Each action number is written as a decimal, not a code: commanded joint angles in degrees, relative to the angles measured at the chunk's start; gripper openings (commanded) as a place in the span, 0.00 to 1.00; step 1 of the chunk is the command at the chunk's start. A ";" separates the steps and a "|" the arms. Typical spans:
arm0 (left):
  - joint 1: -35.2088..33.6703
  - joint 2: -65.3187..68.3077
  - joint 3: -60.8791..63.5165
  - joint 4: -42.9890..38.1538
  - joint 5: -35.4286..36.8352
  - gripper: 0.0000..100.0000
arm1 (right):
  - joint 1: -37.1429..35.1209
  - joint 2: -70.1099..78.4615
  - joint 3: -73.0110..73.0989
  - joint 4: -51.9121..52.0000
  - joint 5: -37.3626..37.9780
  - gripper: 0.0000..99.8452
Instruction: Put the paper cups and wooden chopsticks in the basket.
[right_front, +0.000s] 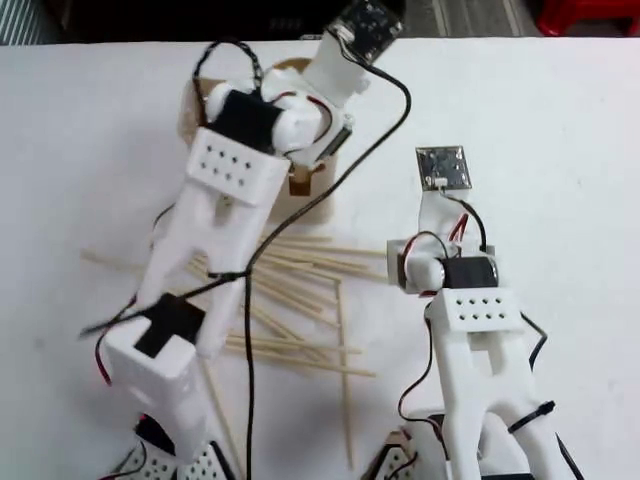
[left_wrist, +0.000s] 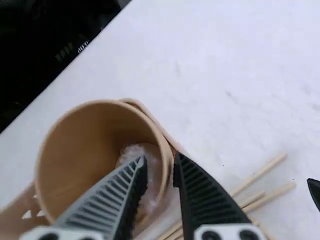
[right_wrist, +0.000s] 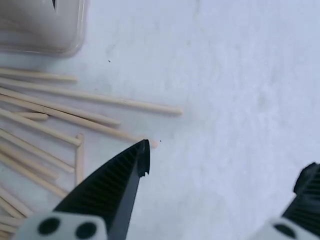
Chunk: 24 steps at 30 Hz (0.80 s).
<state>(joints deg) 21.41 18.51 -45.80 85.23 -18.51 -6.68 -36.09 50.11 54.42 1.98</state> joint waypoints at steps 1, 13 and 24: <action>0.66 -0.92 -11.60 4.92 0.18 0.10 | 0.04 -0.13 -0.44 -0.84 0.00 0.44; -0.66 -0.48 -15.47 13.01 -0.18 0.10 | 0.04 -0.13 -0.44 -0.84 0.00 0.44; -3.56 -1.10 0.00 4.31 0.09 0.10 | 0.04 -0.13 -0.44 -0.84 0.00 0.44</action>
<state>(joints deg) 17.89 18.07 -45.01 89.27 -18.51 -6.68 -36.09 50.11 54.42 1.98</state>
